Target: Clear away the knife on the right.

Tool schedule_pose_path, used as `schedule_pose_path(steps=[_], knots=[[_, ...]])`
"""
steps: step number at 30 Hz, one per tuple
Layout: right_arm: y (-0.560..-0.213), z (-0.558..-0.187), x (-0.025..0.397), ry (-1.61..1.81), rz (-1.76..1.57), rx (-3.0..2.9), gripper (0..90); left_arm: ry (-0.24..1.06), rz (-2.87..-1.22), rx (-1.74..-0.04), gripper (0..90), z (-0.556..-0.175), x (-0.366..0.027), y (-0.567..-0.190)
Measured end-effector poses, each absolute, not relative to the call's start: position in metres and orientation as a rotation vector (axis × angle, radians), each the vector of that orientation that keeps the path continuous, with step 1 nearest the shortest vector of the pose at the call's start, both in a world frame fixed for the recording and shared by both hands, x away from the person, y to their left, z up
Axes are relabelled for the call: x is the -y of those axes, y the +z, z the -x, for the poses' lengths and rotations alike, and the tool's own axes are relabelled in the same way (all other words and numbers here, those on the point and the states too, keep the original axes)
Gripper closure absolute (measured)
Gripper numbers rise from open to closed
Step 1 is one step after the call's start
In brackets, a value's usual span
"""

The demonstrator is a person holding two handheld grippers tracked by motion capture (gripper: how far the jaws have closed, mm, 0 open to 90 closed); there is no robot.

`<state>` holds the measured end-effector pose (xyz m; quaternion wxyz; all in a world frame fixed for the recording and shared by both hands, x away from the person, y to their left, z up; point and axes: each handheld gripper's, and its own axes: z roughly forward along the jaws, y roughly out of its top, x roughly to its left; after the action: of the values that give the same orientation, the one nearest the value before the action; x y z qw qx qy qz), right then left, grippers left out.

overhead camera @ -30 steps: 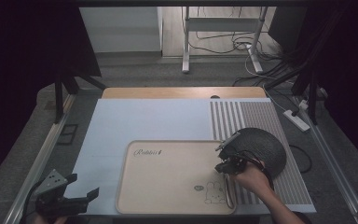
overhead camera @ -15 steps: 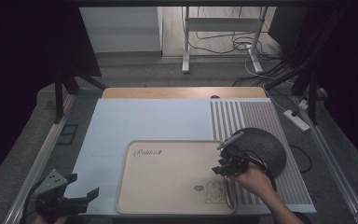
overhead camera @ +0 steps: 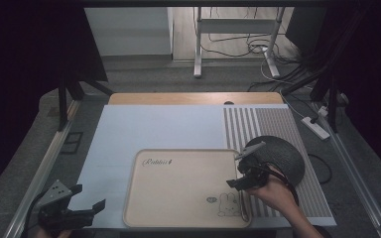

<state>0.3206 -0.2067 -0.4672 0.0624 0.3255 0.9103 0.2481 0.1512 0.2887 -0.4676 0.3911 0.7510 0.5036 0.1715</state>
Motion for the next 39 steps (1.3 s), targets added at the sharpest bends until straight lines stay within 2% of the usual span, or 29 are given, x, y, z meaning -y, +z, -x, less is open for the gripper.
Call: schedule_pose_path(steps=[3, 7, 20, 39], knots=[[-0.463, -0.316, 0.21, 0.754, -0.974, -2.71, 19.7, 0.437, -1.909, -1.279, 4.4, -0.151, -0.288, -0.468], [-0.461, -0.313, 0.214, 0.775, -0.973, -2.705, 18.1, 0.436, -1.908, -1.28, 4.5, -0.151, -0.289, -0.468], [-0.455, -0.296, 0.248, 0.833, -1.052, -2.618, 2.9, 0.436, -1.909, -1.28, 4.5, -0.151, -0.289, -0.468], [-0.456, -0.266, 0.294, 0.883, -1.176, -2.486, 0.0, 0.436, -1.912, -1.284, 4.5, -0.152, -0.288, -0.468]])
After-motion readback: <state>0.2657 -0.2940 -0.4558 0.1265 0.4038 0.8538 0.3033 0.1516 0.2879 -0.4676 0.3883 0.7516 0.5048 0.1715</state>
